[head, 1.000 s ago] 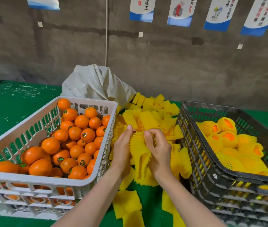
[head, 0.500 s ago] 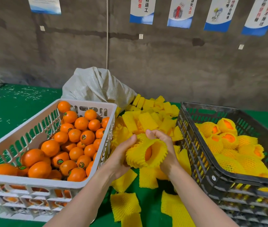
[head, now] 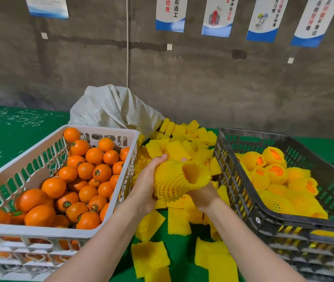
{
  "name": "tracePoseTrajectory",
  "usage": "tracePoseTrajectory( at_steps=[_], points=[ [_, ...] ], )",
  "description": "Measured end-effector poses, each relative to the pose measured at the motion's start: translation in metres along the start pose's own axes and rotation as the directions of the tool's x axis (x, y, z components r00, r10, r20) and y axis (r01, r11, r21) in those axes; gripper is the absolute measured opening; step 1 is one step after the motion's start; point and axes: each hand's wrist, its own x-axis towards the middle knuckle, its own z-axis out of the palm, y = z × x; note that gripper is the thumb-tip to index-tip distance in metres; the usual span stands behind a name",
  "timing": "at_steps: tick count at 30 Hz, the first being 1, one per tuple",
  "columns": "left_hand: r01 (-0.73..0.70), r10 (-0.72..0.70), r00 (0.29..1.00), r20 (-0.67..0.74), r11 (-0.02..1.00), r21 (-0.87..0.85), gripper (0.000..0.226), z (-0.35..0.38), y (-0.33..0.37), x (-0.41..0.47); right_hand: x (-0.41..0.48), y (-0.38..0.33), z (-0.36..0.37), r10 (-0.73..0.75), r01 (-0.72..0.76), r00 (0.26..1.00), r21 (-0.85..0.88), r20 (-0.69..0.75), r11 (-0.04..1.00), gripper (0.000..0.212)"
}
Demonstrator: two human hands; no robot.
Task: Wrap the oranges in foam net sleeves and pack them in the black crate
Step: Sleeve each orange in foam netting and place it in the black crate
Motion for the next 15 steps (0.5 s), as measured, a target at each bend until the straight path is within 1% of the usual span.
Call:
tracePoseTrajectory(
  at_steps=[1,2,3,4,5,6,7,8,9,10,11,12,14,15],
  points=[
    [-0.001,0.005,0.998,-0.064,0.999,0.054,0.060,0.000,0.002,0.001,-0.002,-0.007,-0.002,0.145,-0.147,0.988,0.021,0.056,0.989,0.037],
    [-0.006,0.017,0.994,-0.109,0.995,0.099,0.062,0.000,0.003,0.004,-0.001,-0.011,-0.005,0.264,-0.264,0.962,0.002,0.076,0.964,0.049],
    [-0.013,0.033,0.990,-0.136,0.989,0.148,0.059,0.001,0.005,0.008,0.000,-0.015,-0.004,0.331,-0.330,0.940,-0.023,0.088,0.944,0.058],
    [-0.023,0.055,0.987,-0.152,0.978,0.207,0.052,0.002,0.006,0.010,0.002,-0.016,-0.002,0.335,-0.330,0.938,-0.067,0.084,0.941,0.061],
    [-0.038,0.081,0.983,-0.163,0.968,0.249,0.042,0.003,0.007,0.013,0.002,-0.016,0.003,0.310,-0.304,0.948,-0.090,0.074,0.949,0.061],
    [-0.063,0.114,0.976,-0.187,0.964,0.260,0.031,0.004,0.006,0.017,0.003,-0.013,0.005,0.255,-0.251,0.966,-0.107,0.028,0.962,0.064],
    [-0.088,0.148,0.965,-0.216,0.961,0.264,0.026,0.007,0.006,0.021,0.002,-0.011,0.008,0.202,-0.202,0.979,-0.115,-0.009,0.973,0.064],
    [-0.115,0.190,0.949,-0.251,0.951,0.286,0.027,0.009,0.006,0.024,0.002,-0.008,0.009,0.138,-0.142,0.990,-0.153,-0.039,0.978,0.055],
    [-0.130,0.227,0.928,-0.294,0.940,0.316,0.033,0.012,0.006,0.025,0.000,-0.008,0.011,0.085,-0.096,0.994,-0.188,-0.067,0.977,0.040],
    [-0.135,0.251,0.906,-0.340,0.934,0.330,0.039,0.013,0.005,0.027,0.000,-0.007,0.011,0.024,-0.051,0.993,-0.239,-0.115,0.970,0.033],
    [-0.125,0.246,0.888,-0.389,0.942,0.312,0.041,0.014,0.003,0.028,0.002,-0.006,0.010,-0.012,-0.035,0.986,-0.282,-0.166,0.959,0.033],
    [-0.101,0.211,0.883,-0.420,0.958,0.267,0.039,0.015,-0.001,0.028,0.004,-0.005,0.008,-0.041,-0.020,0.978,-0.286,-0.206,0.958,0.032],
    [-0.075,0.124,0.901,-0.416,0.988,0.133,0.033,0.018,-0.010,0.023,0.008,-0.006,0.006,-0.073,0.009,0.957,-0.221,-0.281,0.975,0.027],
    [-0.095,0.136,0.899,-0.416,0.988,0.119,0.034,0.020,-0.017,0.021,0.008,-0.006,0.006,-0.077,0.025,0.949,-0.170,-0.304,0.985,0.024]
  ],
)
